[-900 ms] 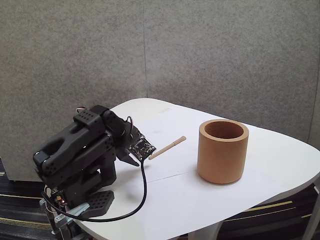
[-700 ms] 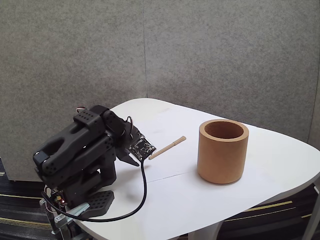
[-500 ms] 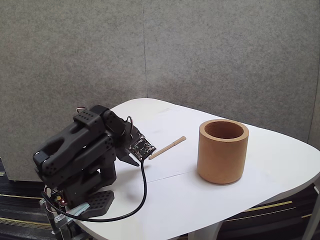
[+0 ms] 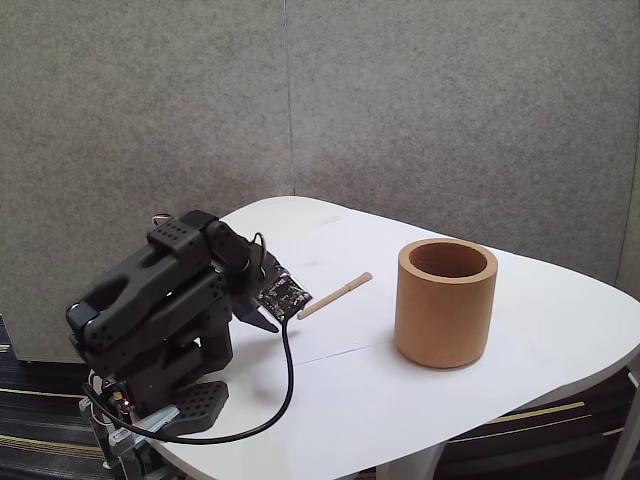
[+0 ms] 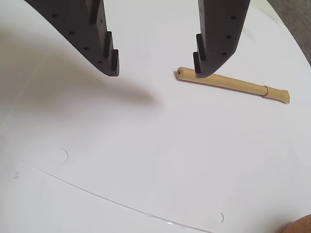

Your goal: Grab the pen and put it in the pen holder.

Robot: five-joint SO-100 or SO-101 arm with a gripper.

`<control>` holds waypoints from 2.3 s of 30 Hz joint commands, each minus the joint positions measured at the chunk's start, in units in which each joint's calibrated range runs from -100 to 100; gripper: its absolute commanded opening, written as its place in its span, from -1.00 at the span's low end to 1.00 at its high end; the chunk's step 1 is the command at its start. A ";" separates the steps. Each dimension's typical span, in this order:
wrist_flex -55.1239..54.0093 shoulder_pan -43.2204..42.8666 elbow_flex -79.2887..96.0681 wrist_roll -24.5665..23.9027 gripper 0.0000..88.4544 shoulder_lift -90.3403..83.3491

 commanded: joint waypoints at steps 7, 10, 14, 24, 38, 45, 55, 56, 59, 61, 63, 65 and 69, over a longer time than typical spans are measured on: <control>0.17 0.27 -0.36 0.23 -0.52 -0.09; 0.17 0.27 -0.36 0.23 -0.52 -0.09; 0.17 0.27 -0.36 0.23 -0.52 -0.09; -0.17 -0.25 -0.27 0.28 -0.52 -0.09; -0.76 0.34 -3.79 0.01 -0.52 0.56; -0.76 0.34 -14.44 0.33 -0.52 2.68; -0.08 0.34 -44.77 0.33 -0.52 33.99; -0.08 0.34 -48.10 0.33 -0.52 37.08; -0.08 0.41 -57.76 -0.04 -0.52 46.19; -0.08 0.41 -63.36 -0.14 -0.52 51.64; -0.51 0.41 -67.69 -0.41 -0.52 56.28; -0.59 0.49 -71.12 -3.14 -0.52 60.18; -0.68 0.41 -74.73 -10.09 -0.52 66.04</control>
